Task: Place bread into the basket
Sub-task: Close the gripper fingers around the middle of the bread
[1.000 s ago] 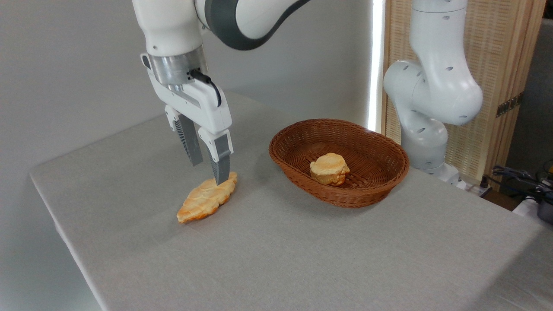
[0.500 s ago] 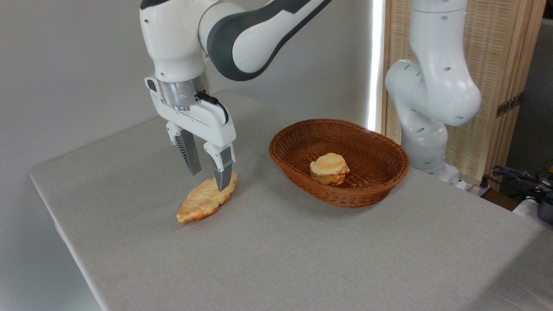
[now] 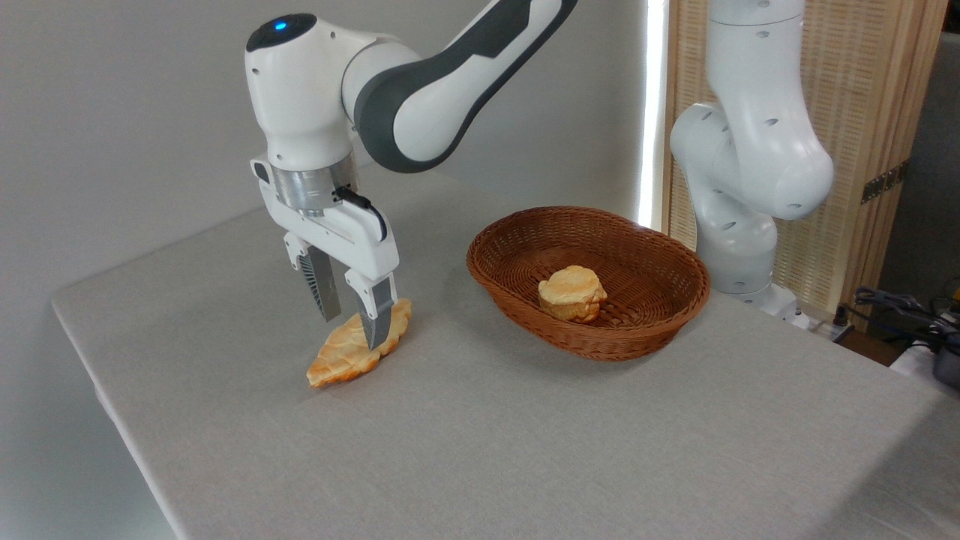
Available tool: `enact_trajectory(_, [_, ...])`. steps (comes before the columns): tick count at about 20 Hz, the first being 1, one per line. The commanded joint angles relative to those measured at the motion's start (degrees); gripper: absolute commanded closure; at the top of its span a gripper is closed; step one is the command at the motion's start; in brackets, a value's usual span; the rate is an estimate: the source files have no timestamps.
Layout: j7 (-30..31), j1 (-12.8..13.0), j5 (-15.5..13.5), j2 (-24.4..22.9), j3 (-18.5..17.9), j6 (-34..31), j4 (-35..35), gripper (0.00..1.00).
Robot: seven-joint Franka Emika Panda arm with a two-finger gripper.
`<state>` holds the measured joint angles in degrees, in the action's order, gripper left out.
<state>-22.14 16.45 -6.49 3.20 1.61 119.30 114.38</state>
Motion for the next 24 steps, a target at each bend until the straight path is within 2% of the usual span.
enact_trajectory(1, [0.4, 0.9, -0.5, 1.1, 0.4, 1.7, 0.1, 0.00])
enact_trajectory(8, [-0.2, 0.8, 0.5, 2.1, 0.4, 1.6, 0.1, 0.00])
enact_trajectory(12, [-0.2, 0.7, 4.3, 2.0, 0.4, 0.1, 0.1, 0.00])
enact_trajectory(15, [-0.3, 0.7, 6.0, 1.8, 0.4, -1.6, 0.1, 0.00])
enact_trajectory(21, [-0.2, 0.7, 6.1, 2.0, 0.5, -1.6, 0.1, 0.00])
enact_trajectory(22, [-0.2, 0.7, 6.1, 2.0, 0.5, -1.6, 0.1, 0.04])
enact_trajectory(23, [-0.2, 0.7, 6.1, 2.0, 0.5, -1.6, 0.1, 0.19])
enact_trajectory(24, [-0.3, 0.7, 6.1, 1.9, 0.5, -1.6, 0.1, 0.40])
